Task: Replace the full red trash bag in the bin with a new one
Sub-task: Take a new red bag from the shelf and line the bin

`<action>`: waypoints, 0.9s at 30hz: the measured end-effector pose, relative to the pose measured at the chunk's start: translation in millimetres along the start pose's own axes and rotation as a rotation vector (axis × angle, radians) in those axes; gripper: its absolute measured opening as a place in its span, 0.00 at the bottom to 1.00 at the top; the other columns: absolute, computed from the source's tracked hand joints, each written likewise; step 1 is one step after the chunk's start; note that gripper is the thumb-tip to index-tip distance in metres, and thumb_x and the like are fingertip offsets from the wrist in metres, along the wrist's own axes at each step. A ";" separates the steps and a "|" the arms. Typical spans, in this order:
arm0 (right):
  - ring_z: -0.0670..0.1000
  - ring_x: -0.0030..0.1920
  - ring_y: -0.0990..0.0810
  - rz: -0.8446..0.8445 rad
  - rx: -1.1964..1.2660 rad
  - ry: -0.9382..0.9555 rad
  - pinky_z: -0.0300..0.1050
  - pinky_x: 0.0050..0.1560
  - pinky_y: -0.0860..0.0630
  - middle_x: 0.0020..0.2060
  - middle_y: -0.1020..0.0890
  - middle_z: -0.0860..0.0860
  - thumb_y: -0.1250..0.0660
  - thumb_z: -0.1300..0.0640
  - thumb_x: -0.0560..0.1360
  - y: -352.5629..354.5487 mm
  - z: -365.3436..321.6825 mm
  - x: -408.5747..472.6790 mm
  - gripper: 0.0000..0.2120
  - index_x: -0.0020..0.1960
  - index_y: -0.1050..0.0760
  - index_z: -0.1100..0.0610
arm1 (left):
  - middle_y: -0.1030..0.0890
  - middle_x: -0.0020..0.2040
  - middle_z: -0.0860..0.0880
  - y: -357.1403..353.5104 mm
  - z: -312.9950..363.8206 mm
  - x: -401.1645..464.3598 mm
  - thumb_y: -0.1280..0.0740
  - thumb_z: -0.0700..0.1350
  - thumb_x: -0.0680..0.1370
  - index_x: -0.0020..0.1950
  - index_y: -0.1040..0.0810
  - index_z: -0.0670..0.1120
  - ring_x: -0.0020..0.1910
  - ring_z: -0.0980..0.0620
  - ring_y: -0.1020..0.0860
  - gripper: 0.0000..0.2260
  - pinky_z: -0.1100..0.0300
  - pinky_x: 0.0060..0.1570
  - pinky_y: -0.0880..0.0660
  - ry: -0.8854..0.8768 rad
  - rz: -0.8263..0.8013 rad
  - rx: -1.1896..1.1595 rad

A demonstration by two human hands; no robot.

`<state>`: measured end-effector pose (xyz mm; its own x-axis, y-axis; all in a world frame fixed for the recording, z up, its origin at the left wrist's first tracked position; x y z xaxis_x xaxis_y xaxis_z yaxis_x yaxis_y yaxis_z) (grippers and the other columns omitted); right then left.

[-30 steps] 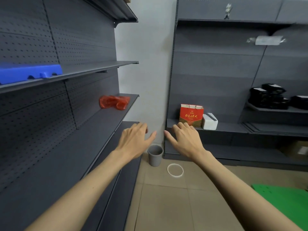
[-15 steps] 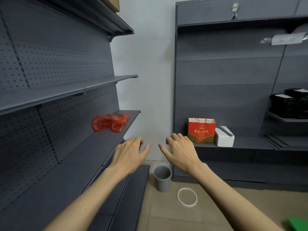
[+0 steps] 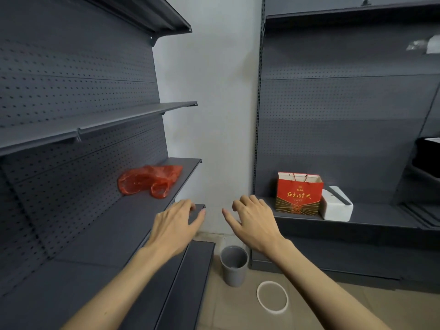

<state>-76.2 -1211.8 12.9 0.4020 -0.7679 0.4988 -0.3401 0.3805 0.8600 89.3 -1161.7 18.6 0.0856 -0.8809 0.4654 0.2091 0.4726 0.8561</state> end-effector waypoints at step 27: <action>0.57 0.51 0.23 -0.199 0.106 0.230 0.51 0.50 0.26 0.47 0.20 0.53 0.50 0.37 0.78 -272.9 -38.7 319.7 0.25 0.51 0.25 0.56 | 0.20 0.51 0.52 -140.7 -277.4 241.1 0.43 0.59 0.81 0.55 0.27 0.50 0.49 0.51 0.22 0.14 0.52 0.49 0.26 0.317 -0.019 0.135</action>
<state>178.0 -1541.2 -58.2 0.6470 -0.6807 0.3437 -0.3173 0.1695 0.9331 350.8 -1447.2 -51.9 0.3862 -0.8430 0.3743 0.0847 0.4365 0.8957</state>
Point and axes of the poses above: each hand's wrist, its own x-axis towards the middle knuckle, its own y-axis out of the back of the hand, z = x × y, the point moved 9 cm from there along x, towards the middle knuckle
